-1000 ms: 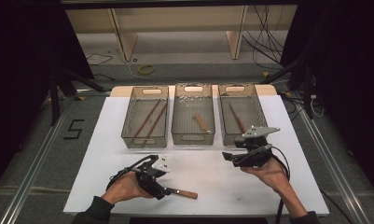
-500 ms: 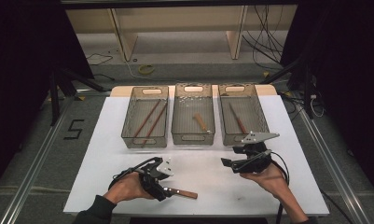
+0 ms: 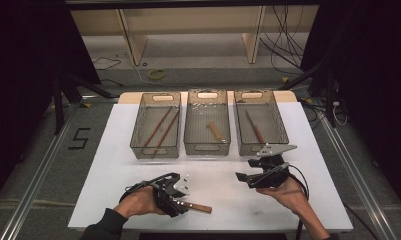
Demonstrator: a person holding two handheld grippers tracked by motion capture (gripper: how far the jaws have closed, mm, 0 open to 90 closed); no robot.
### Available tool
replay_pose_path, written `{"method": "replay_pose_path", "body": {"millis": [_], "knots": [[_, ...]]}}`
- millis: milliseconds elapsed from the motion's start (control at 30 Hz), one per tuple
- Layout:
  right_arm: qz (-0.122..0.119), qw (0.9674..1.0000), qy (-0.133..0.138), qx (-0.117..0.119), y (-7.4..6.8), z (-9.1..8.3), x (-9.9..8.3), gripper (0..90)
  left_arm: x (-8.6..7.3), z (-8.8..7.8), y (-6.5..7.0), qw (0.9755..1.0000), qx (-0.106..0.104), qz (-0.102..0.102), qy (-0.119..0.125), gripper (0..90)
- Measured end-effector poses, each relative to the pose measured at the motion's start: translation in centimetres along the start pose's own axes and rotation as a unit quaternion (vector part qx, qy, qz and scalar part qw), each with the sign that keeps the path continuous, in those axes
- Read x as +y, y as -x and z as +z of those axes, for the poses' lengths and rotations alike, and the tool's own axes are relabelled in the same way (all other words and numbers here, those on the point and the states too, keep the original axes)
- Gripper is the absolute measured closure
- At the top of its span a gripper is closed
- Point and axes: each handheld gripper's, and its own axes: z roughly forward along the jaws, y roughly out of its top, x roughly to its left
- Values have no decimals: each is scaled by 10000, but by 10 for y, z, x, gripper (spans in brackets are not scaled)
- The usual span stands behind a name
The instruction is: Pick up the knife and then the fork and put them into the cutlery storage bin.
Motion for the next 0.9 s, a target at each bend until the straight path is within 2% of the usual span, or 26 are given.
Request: {"method": "replay_pose_path", "body": {"millis": [167, 367, 567, 700, 900], "knots": [[-21, 10000, -28, 21, -1, 1, -1, 324, 2, 4, -1, 9997, 16, 116, -197, 507], [-12, 10000, -43, 40, -1, 1, 0, 325, 4, 4, -1, 9995, -36, 153, -261, 533], [-27, 10000, -47, 38, -1, 1, -1, 327, 6, 4, -4, 9994, -40, 43, -343, 591], [-43, 10000, -58, 38, -1, 1, -1, 328, 7, 4, -2, 9992, -13, 61, -384, 638], [-43, 10000, -50, 31, -2, 1, 0, 330, 6, 4, -2, 9991, -79, 159, -379, 710]]}}
